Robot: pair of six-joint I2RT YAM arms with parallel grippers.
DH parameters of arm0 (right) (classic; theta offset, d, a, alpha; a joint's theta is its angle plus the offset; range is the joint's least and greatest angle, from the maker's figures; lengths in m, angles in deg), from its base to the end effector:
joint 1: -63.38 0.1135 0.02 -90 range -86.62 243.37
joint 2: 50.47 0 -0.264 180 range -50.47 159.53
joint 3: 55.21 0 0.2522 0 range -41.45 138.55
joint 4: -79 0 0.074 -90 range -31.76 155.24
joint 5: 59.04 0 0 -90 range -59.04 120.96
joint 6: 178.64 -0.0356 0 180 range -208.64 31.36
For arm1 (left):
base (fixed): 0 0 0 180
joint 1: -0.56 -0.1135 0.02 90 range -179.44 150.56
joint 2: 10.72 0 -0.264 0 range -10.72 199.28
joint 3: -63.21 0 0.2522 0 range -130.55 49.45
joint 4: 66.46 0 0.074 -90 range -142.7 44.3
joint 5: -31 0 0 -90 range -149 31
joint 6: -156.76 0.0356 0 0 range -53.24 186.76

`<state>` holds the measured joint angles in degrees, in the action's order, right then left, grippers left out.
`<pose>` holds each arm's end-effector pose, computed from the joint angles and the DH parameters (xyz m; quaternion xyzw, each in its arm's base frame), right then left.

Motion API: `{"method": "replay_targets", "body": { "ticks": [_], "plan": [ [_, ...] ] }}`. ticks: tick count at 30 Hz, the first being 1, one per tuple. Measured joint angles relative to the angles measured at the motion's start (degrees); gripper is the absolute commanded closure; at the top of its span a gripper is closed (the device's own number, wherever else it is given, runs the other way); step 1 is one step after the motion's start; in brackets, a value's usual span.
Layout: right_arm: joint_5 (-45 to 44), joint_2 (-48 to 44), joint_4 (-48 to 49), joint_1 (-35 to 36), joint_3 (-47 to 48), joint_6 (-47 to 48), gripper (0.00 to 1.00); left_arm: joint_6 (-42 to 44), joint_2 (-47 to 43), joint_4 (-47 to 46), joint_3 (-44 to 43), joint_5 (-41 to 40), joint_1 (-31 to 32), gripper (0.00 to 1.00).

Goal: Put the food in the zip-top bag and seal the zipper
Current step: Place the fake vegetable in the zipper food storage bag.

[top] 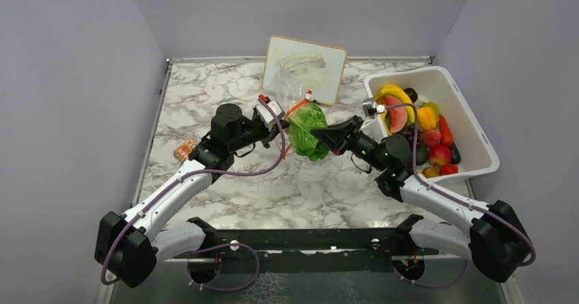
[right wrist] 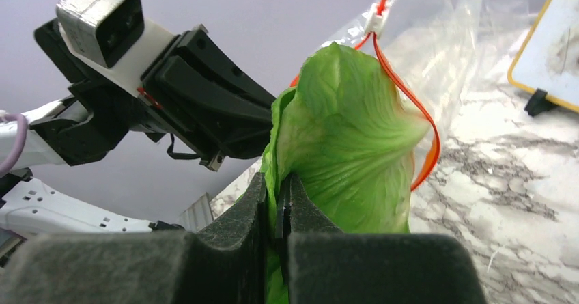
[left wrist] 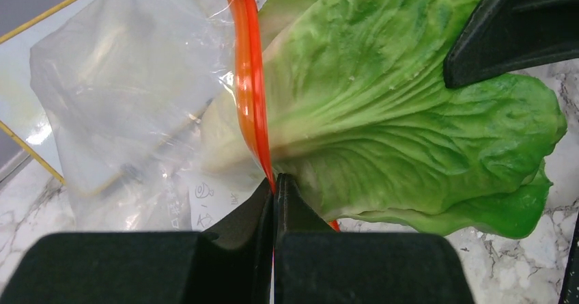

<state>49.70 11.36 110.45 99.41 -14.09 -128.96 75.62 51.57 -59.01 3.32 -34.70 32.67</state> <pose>0.1850 0.1487 0.2771 -0.1018 0.6336 0.5513 0.5332 0.2074 -0.1475 0.3185 0.3887 0.6533 -0.2846 0.5840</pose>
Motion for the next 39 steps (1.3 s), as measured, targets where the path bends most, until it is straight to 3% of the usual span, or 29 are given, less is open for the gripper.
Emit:
{"method": "replay_targets", "body": {
  "ticks": [8, 22, 30, 34, 39],
  "plan": [
    [8.3, 1.6, 6.7, 0.0, -2.4, 5.6, 0.99, 1.2, -1.7, 0.1, 0.0, 3.4, 0.0, 1.00],
    [15.1, 0.0, -0.2, -0.2, -2.4, 27.4, 0.99, 0.8, -4.2, 2.5, -0.1, 14.8, 0.2, 1.00],
    [25.7, -1.5, -6.6, -0.1, -2.0, 41.4, 0.99, 7.6, -3.9, 12.3, -5.1, 16.4, 0.5, 1.00],
    [27.1, -0.5, -5.6, -0.1, -1.9, 41.8, 0.99, 10.2, -3.9, 14.7, -5.9, 16.8, 0.5, 1.00],
    [21.6, 1.7, 0.9, 0.0, -2.1, 36.1, 0.99, 11.2, -3.9, 14.5, -5.6, 19.5, 0.5, 1.00]
  ]
}}
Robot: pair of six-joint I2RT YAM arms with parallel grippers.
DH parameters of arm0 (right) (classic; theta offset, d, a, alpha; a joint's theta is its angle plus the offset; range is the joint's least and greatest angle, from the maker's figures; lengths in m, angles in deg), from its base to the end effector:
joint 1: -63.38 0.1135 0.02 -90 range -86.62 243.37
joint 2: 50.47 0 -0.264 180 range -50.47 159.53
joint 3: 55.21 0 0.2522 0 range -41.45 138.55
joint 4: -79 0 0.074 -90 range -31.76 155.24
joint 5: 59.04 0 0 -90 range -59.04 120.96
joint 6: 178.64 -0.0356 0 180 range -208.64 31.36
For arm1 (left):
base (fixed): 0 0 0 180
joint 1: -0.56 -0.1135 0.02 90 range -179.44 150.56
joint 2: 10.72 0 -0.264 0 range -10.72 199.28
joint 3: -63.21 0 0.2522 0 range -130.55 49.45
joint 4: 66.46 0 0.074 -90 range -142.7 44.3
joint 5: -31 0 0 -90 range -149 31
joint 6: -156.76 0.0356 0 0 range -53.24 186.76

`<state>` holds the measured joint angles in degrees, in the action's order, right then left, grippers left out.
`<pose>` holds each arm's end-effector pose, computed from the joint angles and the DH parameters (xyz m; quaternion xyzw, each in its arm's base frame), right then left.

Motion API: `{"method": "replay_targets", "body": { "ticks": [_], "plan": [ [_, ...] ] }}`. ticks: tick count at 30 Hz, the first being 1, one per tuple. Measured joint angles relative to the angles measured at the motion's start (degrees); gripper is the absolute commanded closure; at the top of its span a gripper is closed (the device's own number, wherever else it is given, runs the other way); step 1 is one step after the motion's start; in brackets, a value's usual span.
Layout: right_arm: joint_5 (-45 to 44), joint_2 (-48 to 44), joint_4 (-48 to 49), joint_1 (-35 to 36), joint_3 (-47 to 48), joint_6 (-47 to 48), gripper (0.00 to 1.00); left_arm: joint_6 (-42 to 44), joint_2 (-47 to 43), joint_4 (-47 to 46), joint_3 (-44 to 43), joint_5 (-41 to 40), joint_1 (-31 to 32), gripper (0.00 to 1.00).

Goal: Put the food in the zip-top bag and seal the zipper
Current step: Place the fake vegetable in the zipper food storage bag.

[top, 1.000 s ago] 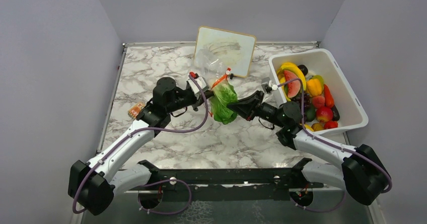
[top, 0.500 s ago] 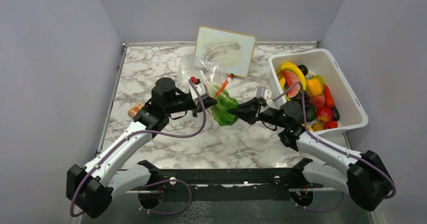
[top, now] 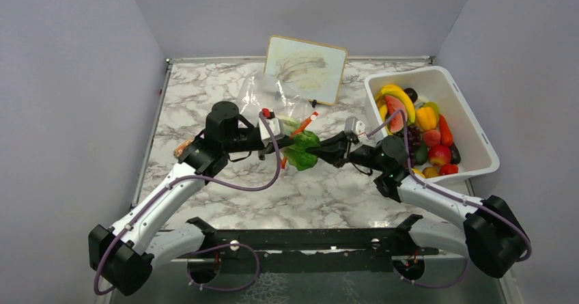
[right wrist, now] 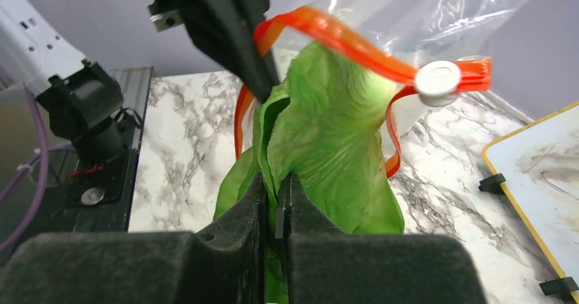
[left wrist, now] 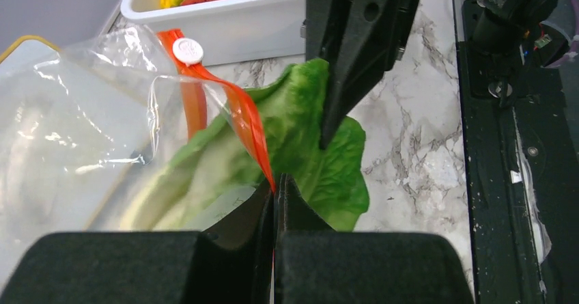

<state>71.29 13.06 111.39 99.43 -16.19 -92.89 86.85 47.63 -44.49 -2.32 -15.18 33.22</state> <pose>0.1740 0.1551 0.2591 -0.4189 0.5218 0.4564 0.5865 0.1787 -0.1438 0.3443 0.5305 0.5573 -0.3558 0.5304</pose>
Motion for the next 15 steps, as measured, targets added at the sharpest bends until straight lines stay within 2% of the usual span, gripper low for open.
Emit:
{"method": "replay_targets", "body": {
  "ticks": [10, 15],
  "plan": [
    [-10.6, 5.3, 7.7, 0.0, 2.1, -16.5, 0.99, -0.6, 0.6, -2.8, 1.7, 2.1, 0.7, 1.00],
    [-11.0, 9.3, 10.5, 0.5, 3.8, -21.1, 0.99, -5.3, 0.6, -9.2, 4.4, 2.3, 0.9, 1.00]
  ]
}}
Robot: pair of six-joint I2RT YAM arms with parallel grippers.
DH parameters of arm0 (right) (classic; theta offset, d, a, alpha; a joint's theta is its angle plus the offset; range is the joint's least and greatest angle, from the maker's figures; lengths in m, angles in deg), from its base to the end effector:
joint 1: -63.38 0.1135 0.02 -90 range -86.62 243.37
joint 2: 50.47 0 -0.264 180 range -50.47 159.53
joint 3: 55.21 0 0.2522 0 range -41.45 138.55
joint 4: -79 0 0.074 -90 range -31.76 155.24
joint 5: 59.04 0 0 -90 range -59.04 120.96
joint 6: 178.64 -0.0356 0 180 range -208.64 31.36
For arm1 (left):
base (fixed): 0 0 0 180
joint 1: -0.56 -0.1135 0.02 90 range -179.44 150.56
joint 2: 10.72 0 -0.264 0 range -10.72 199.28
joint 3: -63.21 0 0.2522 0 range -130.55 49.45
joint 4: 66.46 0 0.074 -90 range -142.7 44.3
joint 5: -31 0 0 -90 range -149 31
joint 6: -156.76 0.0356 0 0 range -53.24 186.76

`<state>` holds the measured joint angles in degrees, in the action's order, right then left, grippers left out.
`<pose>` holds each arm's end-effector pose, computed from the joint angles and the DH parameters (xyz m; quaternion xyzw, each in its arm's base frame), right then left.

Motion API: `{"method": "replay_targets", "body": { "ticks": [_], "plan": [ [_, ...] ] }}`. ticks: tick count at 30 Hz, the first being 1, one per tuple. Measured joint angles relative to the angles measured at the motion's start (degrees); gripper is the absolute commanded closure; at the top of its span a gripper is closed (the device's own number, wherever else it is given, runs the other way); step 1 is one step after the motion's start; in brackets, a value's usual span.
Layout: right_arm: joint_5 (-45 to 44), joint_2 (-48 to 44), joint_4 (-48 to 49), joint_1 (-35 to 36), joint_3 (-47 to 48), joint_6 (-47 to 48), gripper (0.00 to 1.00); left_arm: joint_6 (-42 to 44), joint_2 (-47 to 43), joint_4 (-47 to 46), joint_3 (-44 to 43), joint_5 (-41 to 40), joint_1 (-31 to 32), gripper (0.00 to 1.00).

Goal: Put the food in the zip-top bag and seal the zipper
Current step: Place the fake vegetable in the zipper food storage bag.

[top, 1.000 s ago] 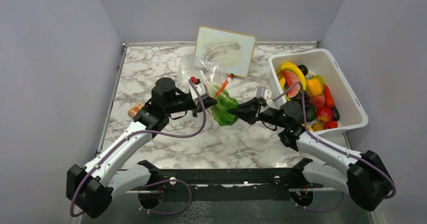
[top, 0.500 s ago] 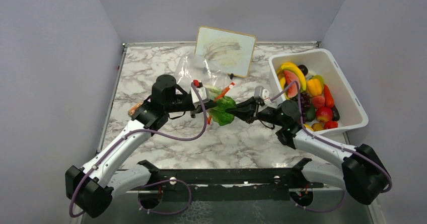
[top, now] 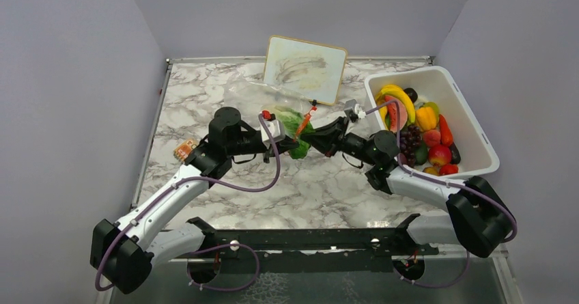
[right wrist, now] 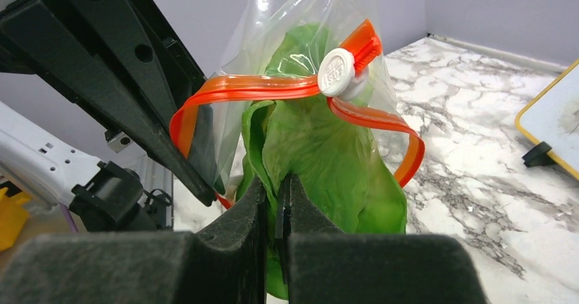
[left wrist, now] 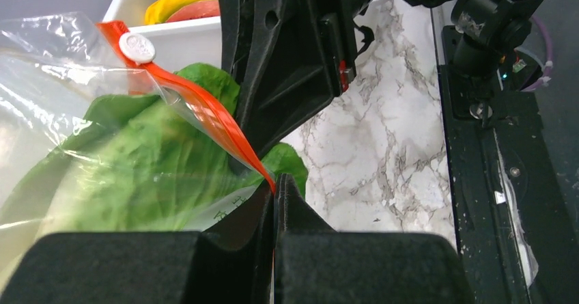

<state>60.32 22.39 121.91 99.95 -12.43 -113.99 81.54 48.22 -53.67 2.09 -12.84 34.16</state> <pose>0.2007 0.1706 0.2627 -0.2561 0.5811 0.5245 0.5671 0.1797 -0.1502 0.3311 0.5185 0.5431 -0.3936 0.5304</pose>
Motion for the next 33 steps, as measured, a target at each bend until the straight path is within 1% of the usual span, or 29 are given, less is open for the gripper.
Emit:
{"method": "replay_targets", "body": {
  "ticks": [4, 8, 17, 23, 29, 33],
  "plan": [
    [0.7, 1.9, 0.8, 0.3, 0.1, -1.4, 0.99, -3.5, 0.0, -4.2, 2.0, 0.0, 0.5, 1.00],
    [0.6, 2.4, 1.5, 0.9, 0.2, -2.5, 0.99, -5.7, 0.2, -6.6, 2.1, 0.0, 0.6, 1.00],
    [-4.8, 2.4, 5.3, 1.2, 0.9, -6.6, 0.99, -9.6, 0.4, -11.4, 2.9, 0.1, 1.7, 1.00],
    [-6.4, 5.0, 10.9, 1.8, 2.2, -11.2, 0.99, -11.3, 0.7, -13.4, 3.3, 0.1, 2.6, 1.00],
    [-11.3, 6.3, 15.4, 2.2, 1.4, -14.2, 0.99, -13.5, 0.9, -15.5, 4.1, 0.1, 3.6, 1.00],
    [-16.7, 5.1, 15.1, 2.3, 0.0, -14.3, 0.98, -17.0, 0.5, -18.8, 5.5, -0.9, 4.3, 1.00]
  ]
}}
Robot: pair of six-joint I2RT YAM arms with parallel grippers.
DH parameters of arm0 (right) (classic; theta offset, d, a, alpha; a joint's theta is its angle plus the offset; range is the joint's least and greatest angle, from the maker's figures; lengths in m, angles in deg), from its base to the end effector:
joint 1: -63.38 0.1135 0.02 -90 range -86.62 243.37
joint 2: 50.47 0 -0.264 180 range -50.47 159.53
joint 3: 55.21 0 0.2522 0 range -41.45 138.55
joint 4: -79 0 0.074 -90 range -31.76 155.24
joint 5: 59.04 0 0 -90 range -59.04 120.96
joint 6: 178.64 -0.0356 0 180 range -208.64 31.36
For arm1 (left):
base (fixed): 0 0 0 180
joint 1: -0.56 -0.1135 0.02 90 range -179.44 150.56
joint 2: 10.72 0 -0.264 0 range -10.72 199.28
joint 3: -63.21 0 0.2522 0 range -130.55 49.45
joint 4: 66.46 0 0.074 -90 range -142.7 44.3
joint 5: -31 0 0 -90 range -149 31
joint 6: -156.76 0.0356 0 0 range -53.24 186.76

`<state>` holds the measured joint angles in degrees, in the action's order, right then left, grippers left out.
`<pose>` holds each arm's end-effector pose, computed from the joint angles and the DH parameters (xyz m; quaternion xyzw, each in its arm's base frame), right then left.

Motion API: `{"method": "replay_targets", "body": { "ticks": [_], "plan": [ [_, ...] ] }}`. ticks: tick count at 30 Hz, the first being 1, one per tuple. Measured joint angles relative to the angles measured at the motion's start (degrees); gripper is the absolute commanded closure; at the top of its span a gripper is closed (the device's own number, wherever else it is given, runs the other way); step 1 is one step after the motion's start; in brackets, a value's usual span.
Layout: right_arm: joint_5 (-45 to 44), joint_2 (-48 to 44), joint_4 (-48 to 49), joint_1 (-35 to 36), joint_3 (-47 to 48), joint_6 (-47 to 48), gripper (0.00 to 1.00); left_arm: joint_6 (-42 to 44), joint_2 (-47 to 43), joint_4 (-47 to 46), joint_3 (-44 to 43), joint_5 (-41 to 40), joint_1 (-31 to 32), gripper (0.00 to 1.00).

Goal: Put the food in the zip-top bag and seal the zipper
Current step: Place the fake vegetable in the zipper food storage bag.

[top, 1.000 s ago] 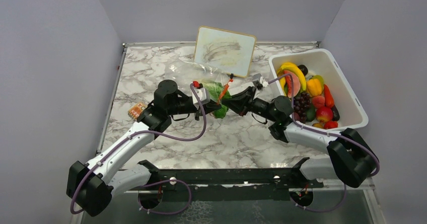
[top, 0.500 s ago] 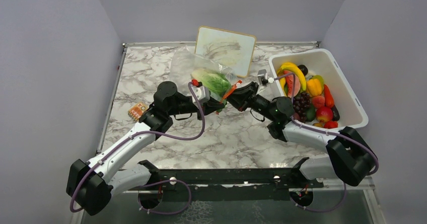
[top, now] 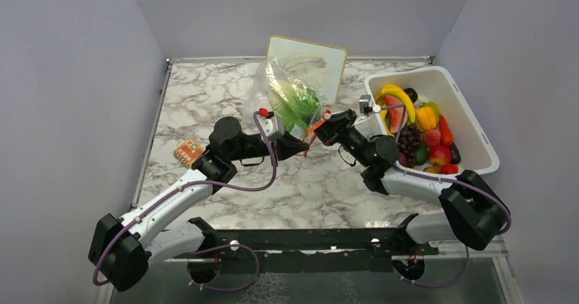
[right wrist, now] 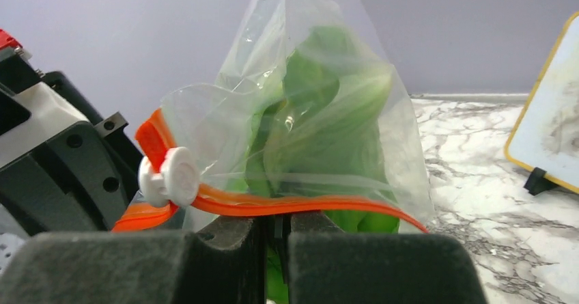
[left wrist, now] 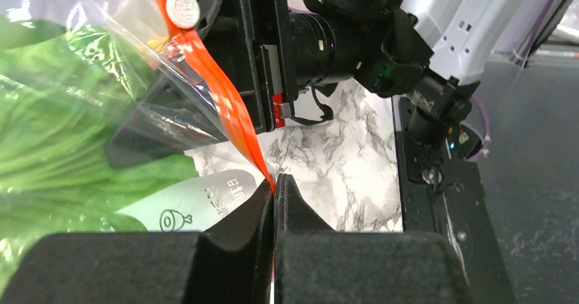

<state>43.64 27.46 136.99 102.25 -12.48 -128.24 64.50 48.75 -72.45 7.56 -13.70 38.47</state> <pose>0.2062 0.1762 0.2684 -0.0885 0.5507 0.5709 0.6025 0.1710 -0.1653 0.3278 0.4600 0.5244 -0.4792 0.5327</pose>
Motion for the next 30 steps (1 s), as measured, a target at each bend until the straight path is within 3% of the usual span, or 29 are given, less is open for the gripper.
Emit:
{"method": "replay_targets", "body": {
  "ticks": [3, 7, 12, 21, 30],
  "plan": [
    [-2.4, -2.0, -4.2, 0.1, 0.2, 1.3, 0.86, -4.2, -0.9, -3.1, 1.3, -3.3, 0.5, 1.00],
    [-4.1, -4.8, -16.1, 0.1, 3.4, 3.7, 0.61, -10.4, -1.8, -5.7, 1.8, -10.5, 0.6, 1.00],
    [-5.6, -10.4, -32.9, 0.1, 7.4, 6.0, 0.40, -16.9, -2.8, -7.0, 1.8, -20.7, 0.6, 1.00],
    [-3.3, -22.7, -64.2, 0.1, 23.0, 10.3, 0.38, -23.1, -2.9, -5.0, 1.7, -29.9, 0.7, 1.00],
    [-12.7, -22.3, -86.1, 0.1, 28.3, 12.8, 0.37, -24.4, -2.3, -2.5, 1.2, -31.1, 0.7, 1.00]
  ]
}}
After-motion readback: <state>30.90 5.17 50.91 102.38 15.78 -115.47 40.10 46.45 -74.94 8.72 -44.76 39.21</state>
